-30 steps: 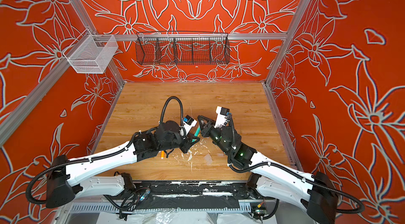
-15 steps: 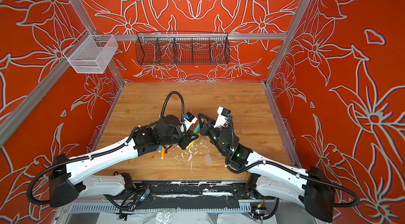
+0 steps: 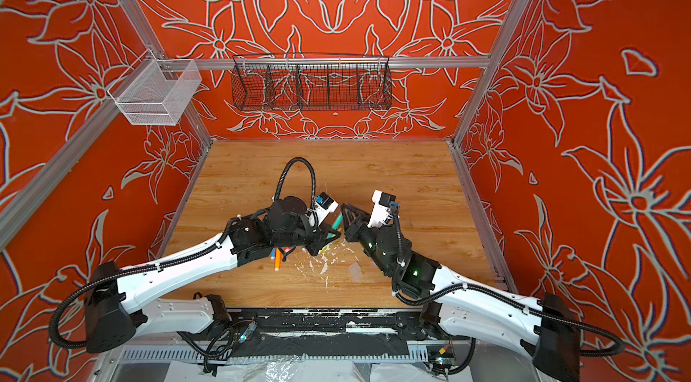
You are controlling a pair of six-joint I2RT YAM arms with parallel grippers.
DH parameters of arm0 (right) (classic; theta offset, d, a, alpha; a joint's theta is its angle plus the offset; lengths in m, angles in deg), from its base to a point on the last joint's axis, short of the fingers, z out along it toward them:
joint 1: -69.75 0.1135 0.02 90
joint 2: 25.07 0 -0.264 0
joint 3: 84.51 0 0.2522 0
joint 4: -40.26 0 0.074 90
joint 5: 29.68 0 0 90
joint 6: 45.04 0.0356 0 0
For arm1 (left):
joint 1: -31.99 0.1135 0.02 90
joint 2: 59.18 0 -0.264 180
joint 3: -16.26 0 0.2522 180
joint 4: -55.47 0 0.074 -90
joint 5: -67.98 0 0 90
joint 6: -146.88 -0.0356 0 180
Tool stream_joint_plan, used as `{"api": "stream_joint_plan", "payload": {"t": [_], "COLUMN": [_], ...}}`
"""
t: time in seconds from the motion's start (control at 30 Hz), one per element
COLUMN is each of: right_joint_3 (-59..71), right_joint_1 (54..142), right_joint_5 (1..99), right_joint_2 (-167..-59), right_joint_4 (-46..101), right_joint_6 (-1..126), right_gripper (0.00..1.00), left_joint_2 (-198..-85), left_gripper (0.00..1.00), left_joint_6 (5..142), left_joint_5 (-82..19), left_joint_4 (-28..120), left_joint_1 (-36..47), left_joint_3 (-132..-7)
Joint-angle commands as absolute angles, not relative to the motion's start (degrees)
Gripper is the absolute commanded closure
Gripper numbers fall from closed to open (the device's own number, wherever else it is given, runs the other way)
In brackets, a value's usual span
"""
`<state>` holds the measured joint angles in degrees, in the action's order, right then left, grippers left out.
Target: Insert the pens into the pen caps
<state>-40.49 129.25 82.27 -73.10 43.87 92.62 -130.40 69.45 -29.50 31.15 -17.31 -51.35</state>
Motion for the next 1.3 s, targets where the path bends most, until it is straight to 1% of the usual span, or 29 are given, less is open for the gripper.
{"api": "stream_joint_plan", "payload": {"t": [0.0,0.1,0.23,0.37,0.5,0.73,0.9,0.97,1.07,1.17,1.27], "right_joint_3": [-40.6,-40.1,-40.5,-39.6,-39.5,-40.9,-42.1,-43.1,-45.6,-46.4,-45.4], "right_joint_1": [128.2,126.3,124.4,121.7,117.8,110.0,103.8,101.4,98.2,97.0,96.9], "right_joint_5": [81.1,82.2,83.8,86.0,88.9,95.7,99.6,99.7,94.8,95.6,95.6], "right_joint_2": [-69.9,-66.6,-62.2,-59.7,-58.8,-59.2,-61.8,-63.4,-66.8,-71.8,-74.2], "right_joint_4": [31.9,28.7,25.4,19.4,14.4,9.6,9.0,9.7,15.6,18.6,18.8], "right_joint_6": [89.3,87.6,85.0,82.1,79.1,73.6,69.3,70.1,69.7,70.9,70.8], "right_gripper": [0.62,0.52,0.38,0.29,0.23,0.16,0.15,0.15,0.15,0.17,0.19], "left_joint_2": [-128.3,-128.2,-129.8,-132.2,-135.0,-144.3,-147.2,-147.4,-148.1,-150.0,-152.3], "left_gripper": [1.0,1.0,1.0,1.0,1.0,1.0,1.0,1.0,1.0,1.0,1.0], "left_joint_6": [75.5,78.1,80.6,83.0,84.0,83.6,83.8,84.0,83.9,82.9,82.0], "left_joint_5": [-23.7,-25.3,-24.5,-21.4,-19.1,-16.8,-15.1,-14.4,-14.1,-15.2,-16.5], "left_joint_4": [36.9,36.4,35.8,32.6,31.0,24.3,22.8,21.9,21.0,20.9,20.1], "left_joint_1": [-15.4,-16.0,-17.0,-17.0,-17.0,-17.0,-17.0,-16.9,-17.0,-17.0,-17.0], "left_joint_3": [-46.7,-42.9,-39.6,-38.8,-39.1,-44.7,-45.6,-45.7,-46.2,-47.2,-49.3]}}
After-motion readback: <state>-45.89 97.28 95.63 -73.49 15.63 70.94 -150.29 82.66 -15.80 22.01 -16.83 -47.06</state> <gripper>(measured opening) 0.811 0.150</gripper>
